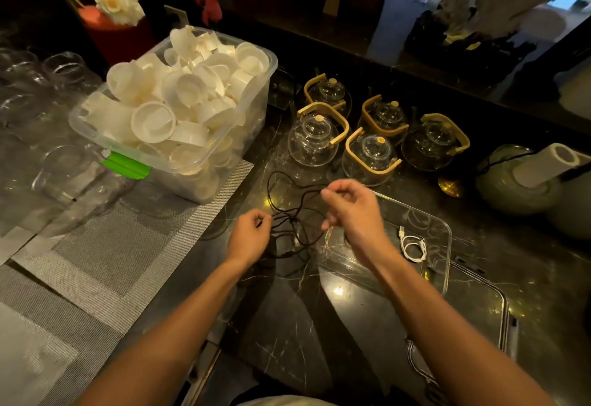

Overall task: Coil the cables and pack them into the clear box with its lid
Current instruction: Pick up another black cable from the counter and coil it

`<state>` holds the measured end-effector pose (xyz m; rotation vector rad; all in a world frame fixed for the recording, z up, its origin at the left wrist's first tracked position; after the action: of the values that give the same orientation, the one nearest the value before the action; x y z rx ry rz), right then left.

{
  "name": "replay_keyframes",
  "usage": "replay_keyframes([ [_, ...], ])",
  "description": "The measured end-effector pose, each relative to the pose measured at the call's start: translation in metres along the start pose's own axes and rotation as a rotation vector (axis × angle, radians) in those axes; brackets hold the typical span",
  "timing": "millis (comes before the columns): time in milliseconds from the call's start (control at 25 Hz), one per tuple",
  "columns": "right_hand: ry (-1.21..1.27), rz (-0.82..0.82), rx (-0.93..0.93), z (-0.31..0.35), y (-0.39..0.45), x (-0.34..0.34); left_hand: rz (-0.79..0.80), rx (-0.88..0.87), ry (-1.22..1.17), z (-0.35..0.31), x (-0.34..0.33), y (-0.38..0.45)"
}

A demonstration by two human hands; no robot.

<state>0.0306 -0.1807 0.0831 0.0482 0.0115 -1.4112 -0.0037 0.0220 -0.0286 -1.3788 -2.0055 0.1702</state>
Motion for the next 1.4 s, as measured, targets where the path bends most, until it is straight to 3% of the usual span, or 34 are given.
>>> replay_keyframes([
  [200,-0.038,-0.149,0.186,0.066,0.023,0.04,-0.051,0.113,0.085,0.024,-0.004,0.002],
  [440,0.342,-0.261,0.31,0.124,0.031,0.08,-0.047,0.223,0.227,0.045,-0.005,0.009],
  [600,0.397,-0.182,0.319,0.133,0.026,0.08,0.056,0.209,0.329,0.033,-0.01,0.0],
  [680,0.436,-0.206,0.31,0.132,0.026,0.08,0.095,0.185,0.496,0.017,-0.01,-0.009],
  [800,0.507,-0.226,0.276,0.133,0.027,0.084,0.018,0.04,0.687,-0.024,-0.005,-0.024],
  [880,0.423,-0.159,0.225,0.127,0.026,0.079,0.034,-0.114,0.4,-0.066,-0.004,-0.041],
  [960,0.307,-0.066,0.158,0.114,0.021,0.069,0.187,-0.236,0.007,-0.113,-0.009,-0.06],
  [1080,0.348,0.023,0.063,0.101,0.012,0.06,0.425,-0.339,-0.261,-0.166,-0.022,-0.087],
  [1200,0.291,0.074,0.056,0.097,0.003,0.063,0.584,-0.319,-0.32,-0.198,-0.038,-0.107],
  [1400,0.034,-0.079,0.055,0.076,-0.01,0.093,0.835,-0.319,-0.183,-0.21,-0.083,-0.12],
])
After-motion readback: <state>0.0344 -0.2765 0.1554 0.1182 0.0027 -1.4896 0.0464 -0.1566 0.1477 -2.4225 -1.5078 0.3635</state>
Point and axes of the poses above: each hand's wrist, its own y-axis towards the middle knuckle, its own x-axis out of the back of the hand, z = x × y, the point moved 4 cm from there along y, towards the middle knuckle, and after that the axes turned 15 degrees about x, right-handed, at the moved point
